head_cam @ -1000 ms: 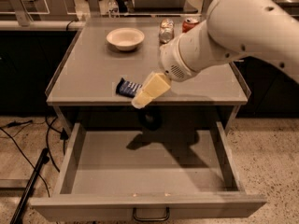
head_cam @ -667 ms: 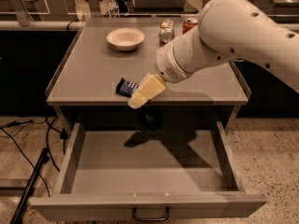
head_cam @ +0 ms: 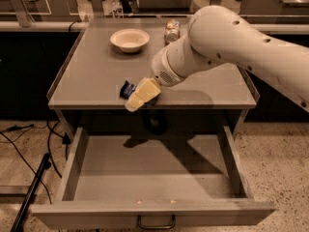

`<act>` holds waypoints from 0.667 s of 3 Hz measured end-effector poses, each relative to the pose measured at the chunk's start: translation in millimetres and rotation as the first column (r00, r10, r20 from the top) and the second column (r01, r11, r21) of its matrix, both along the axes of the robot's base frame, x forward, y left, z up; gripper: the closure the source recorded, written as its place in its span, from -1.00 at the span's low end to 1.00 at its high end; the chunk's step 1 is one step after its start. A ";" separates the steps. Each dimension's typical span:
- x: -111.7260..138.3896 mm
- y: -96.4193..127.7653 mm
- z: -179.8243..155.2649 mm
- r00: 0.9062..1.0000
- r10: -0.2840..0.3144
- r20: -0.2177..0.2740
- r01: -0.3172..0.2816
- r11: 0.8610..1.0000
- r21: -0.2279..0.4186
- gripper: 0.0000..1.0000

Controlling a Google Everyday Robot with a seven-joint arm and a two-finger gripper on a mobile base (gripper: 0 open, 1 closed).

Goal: Place rxbar blueberry into top drawer

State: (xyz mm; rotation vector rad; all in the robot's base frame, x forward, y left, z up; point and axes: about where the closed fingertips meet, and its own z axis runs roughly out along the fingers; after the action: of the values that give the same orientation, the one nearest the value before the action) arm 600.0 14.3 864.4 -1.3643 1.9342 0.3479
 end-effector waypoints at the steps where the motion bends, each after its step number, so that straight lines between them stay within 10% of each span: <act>1: 4.7 1.7 -10.1 1.000 -0.012 -0.018 0.012 1.000 -0.017 -1.00; 2: 6.5 3.1 -18.6 0.999 -0.018 -0.038 0.017 0.999 -0.030 -1.00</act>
Offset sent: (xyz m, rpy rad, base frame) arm 0.0101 0.0011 -0.0294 -0.0438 0.0641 -0.0297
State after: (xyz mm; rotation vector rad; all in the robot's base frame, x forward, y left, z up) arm 606.6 17.4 845.7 -1.3685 1.9886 0.3405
